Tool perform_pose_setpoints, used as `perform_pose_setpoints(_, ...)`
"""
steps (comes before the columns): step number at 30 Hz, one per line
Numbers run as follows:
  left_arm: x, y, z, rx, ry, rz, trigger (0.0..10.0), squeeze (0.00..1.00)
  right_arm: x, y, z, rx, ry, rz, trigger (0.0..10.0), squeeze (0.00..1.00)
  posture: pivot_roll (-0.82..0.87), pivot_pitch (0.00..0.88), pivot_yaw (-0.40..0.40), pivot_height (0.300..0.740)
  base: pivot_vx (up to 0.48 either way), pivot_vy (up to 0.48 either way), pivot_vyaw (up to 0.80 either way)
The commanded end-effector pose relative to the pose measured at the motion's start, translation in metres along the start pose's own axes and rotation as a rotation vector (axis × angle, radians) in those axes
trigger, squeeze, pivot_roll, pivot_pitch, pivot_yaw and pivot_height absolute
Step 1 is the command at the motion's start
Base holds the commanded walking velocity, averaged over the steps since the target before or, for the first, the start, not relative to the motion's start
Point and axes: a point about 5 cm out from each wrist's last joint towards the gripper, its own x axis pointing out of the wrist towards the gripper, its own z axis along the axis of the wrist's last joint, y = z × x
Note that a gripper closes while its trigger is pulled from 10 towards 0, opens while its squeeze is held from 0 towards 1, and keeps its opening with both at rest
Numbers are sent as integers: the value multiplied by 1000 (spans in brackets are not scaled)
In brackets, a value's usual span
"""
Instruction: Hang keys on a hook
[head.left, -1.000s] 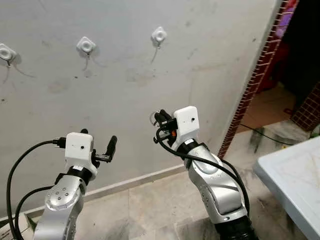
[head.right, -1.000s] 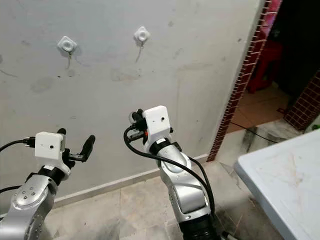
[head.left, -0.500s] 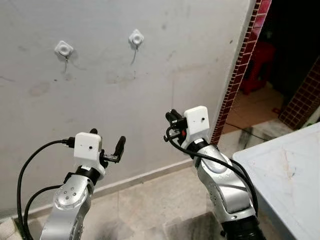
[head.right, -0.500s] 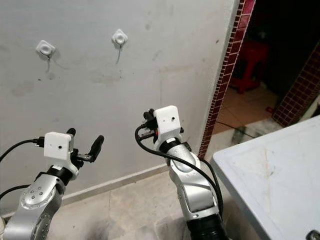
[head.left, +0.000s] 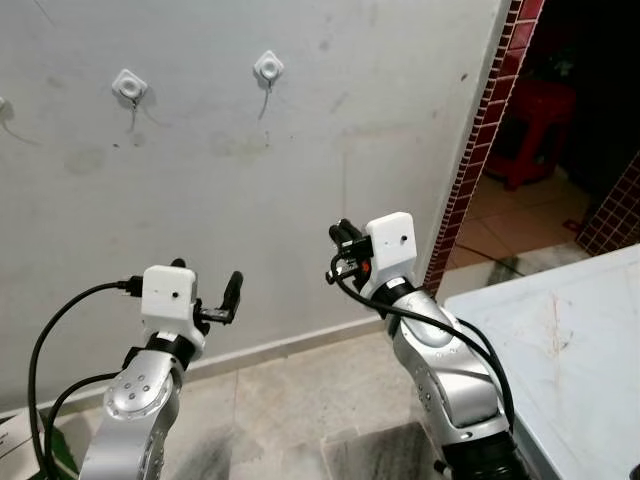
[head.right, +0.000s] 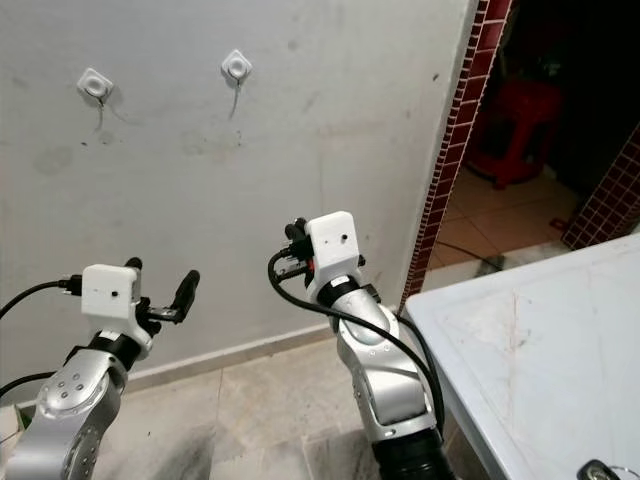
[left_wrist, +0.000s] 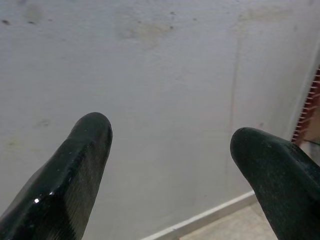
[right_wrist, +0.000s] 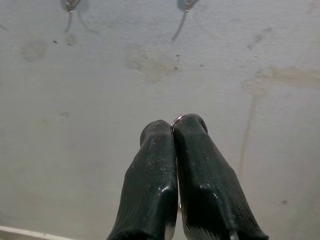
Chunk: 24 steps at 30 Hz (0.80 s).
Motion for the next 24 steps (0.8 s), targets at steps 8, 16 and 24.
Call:
perform_pose_setpoints(8,2,11,7,18,-38,42,10000,0,4,4,7,-14,-28,30,10000,0,149,0,27,740,69,0,0)
perform_pose_setpoints(16,2,7,7,11,-46,26,10000,0,5,3,7,-27,-33,30,10000,0,145,0,24,740,395,0,0)
perform_pose_setpoints(24,2,7,7,8,-46,26,10000,0,4,3,7,-30,-35,33,10000,0,144,0,23,740,427,0,0)
